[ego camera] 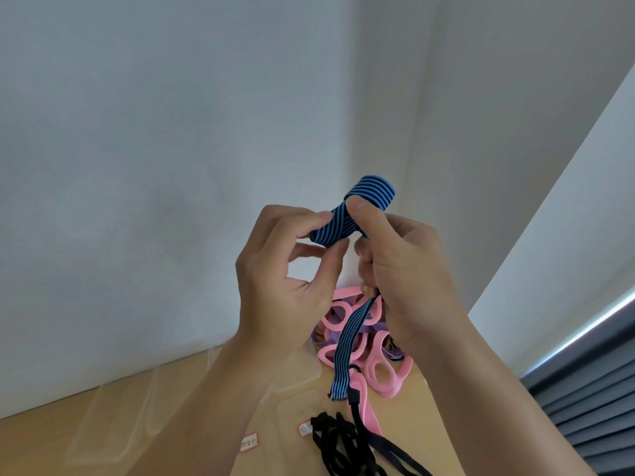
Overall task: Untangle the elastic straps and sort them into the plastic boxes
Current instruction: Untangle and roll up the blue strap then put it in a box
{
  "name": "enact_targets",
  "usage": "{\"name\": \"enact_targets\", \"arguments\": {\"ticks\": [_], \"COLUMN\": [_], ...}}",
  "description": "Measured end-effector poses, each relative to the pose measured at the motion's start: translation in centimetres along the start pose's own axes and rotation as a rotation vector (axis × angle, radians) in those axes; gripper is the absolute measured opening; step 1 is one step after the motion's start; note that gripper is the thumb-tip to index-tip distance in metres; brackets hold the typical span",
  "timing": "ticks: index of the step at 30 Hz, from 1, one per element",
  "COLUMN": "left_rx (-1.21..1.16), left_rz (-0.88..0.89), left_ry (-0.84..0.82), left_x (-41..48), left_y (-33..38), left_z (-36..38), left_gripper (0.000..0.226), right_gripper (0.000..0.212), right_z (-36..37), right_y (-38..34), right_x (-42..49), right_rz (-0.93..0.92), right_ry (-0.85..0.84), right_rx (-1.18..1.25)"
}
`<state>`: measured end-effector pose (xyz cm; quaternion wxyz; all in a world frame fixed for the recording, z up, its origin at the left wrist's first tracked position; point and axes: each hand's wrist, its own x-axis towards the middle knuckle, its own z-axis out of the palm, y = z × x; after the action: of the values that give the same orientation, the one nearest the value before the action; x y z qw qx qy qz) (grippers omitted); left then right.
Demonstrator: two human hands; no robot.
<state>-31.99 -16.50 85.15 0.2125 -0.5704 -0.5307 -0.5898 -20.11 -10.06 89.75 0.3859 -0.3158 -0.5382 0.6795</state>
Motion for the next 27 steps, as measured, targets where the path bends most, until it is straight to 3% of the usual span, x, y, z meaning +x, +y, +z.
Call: {"name": "enact_targets", "arguments": {"ticks": [5, 10, 12, 15, 18, 21, 23, 27], "left_rx": [0.057, 0.132, -0.075, -0.504, -0.703, -0.632, -0.433, -0.132], "left_rz": [0.05, 0.146, -0.063, -0.668, -0.905, -0.862, -0.744, -0.435], "left_ry": [-0.013, -0.032, -0.083, -0.17, -0.256, -0.193, -0.157, -0.135], "left_x": [0.3, -0.1, -0.4, 0.4, 1.0, 1.3, 1.3, 0.7], "left_y": [0.0, 0.3, 0.7, 1.5, 1.4, 1.5, 1.6, 1.6], "left_z": [-0.3, 0.0, -0.1, -0.2, -0.3, -0.2, 0.2, 1.1], "left_gripper": [0.019, 0.019, 0.025, 0.031, 0.042, 0.03, 0.022, 0.027], "right_gripper": [0.058, 0.031, 0.027, 0.028, 0.03, 0.036, 0.039, 0.045], "right_z": [-0.1, -0.7, -1.2, -1.8, -2.1, -2.2, -2.1, -2.0], "right_y": [0.4, 0.5, 0.5, 0.8, 1.0, 1.3, 1.5, 1.4], "right_x": [0.0, 0.5, 0.7, 0.9, 1.2, 1.3, 1.2, 1.3], "right_rz": [0.007, 0.043, 0.039, 0.011, -0.021, 0.011, 0.055, 0.131], "right_ry": [-0.009, -0.043, -0.097, -0.165, -0.177, -0.191, -0.187, -0.142], "right_rx": [0.028, 0.027, 0.044, 0.04, 0.023, 0.038, 0.045, 0.069]}}
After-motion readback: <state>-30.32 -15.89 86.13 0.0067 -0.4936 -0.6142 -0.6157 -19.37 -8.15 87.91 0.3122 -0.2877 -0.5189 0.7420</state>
